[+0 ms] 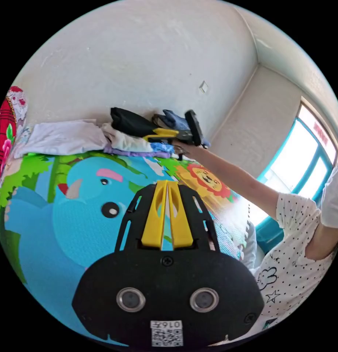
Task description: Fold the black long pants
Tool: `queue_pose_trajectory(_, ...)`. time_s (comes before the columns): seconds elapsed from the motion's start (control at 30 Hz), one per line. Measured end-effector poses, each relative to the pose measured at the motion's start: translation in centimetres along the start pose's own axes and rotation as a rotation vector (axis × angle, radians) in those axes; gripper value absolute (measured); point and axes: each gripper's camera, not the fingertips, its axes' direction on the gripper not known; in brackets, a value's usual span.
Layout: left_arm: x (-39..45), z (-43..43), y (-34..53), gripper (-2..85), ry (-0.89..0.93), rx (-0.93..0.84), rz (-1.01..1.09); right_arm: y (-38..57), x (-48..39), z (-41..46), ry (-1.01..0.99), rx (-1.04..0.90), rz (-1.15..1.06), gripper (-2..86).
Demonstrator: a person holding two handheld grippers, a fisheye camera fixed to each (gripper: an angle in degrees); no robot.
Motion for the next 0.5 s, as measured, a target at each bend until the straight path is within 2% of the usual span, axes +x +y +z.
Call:
queue_pose_trajectory(0.13, 6.0, 0.8, 4.2, -0.9, 0.028, 0.0, 0.041, 0.3, 0.2, 0.8, 0.213, 0.019, -0.063, 13.6)
queue_pose_trajectory(0.27, 9.6, 0.6, 9.3, -0.9, -0.023, 0.023, 0.023, 1.2, 1.9, 0.8, 0.238, -0.045, -0.189, 7.3)
queue_pose_trajectory(0.37, 10.2, 0.0, 12.1, -0.9, 0.036, 0.019, -0.042, 2.0, 7.1, -3.1, 0.088, -0.038, -0.038, 4.1)
queue_pose_trajectory(0.5, 10.8, -1.7, 14.2, -0.9, 0.022, 0.052, -0.109, 7.8, 15.5, -13.1, -0.108, 0.122, 0.129, 2.8)
